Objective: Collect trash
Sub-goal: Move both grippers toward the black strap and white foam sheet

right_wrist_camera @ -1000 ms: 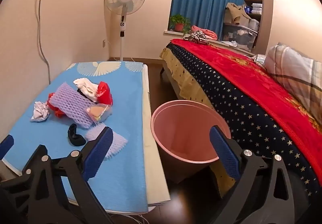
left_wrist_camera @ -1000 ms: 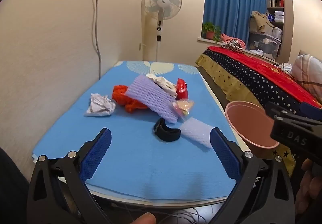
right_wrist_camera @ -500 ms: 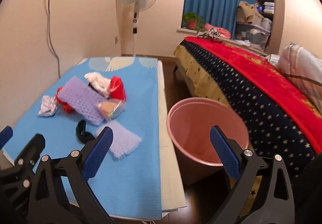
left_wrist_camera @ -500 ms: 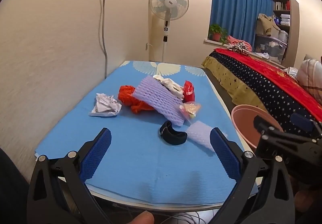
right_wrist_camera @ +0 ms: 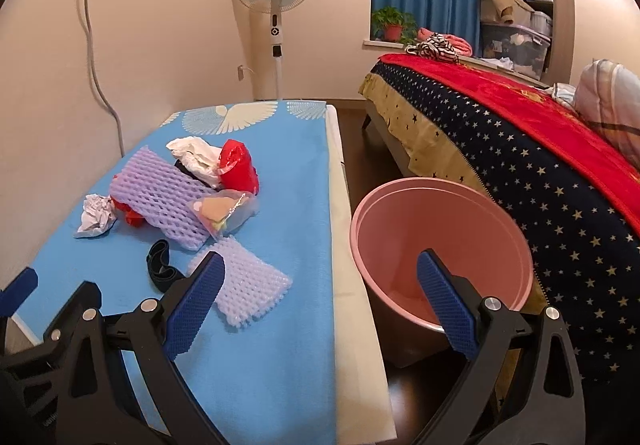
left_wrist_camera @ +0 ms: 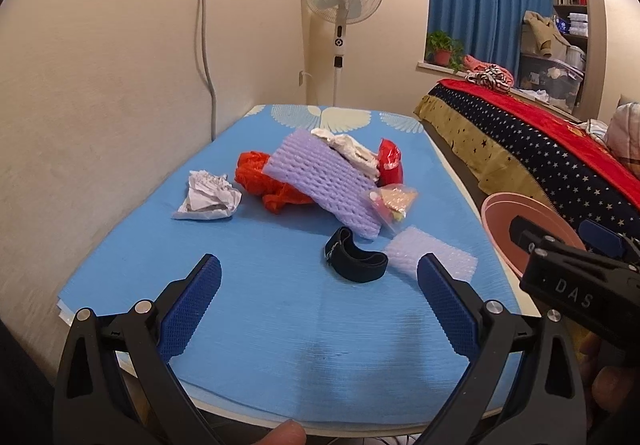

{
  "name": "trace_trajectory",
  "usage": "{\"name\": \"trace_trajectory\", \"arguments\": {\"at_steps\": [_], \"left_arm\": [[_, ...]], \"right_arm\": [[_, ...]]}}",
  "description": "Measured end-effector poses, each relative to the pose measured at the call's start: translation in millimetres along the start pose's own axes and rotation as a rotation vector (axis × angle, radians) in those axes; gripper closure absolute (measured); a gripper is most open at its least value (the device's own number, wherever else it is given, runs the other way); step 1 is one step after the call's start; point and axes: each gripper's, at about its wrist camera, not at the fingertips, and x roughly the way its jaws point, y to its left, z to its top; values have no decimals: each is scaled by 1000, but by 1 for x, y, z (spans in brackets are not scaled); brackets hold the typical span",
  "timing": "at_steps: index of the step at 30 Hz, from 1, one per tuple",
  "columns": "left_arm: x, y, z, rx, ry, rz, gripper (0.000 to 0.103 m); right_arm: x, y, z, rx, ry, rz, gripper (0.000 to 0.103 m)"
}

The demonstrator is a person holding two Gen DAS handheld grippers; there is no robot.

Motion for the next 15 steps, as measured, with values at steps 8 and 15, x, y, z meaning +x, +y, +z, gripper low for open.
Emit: {"name": "trace_trajectory", "arguments": {"at_steps": [8,15], "left_arm": [[10,-1,1,-9,6,-4,8],[18,-6,-2,-4,17,14,8]], "right_arm": [[7,2,-1,-4,1,-8,9],[8,-4,-1,17,5,-12,12]]}}
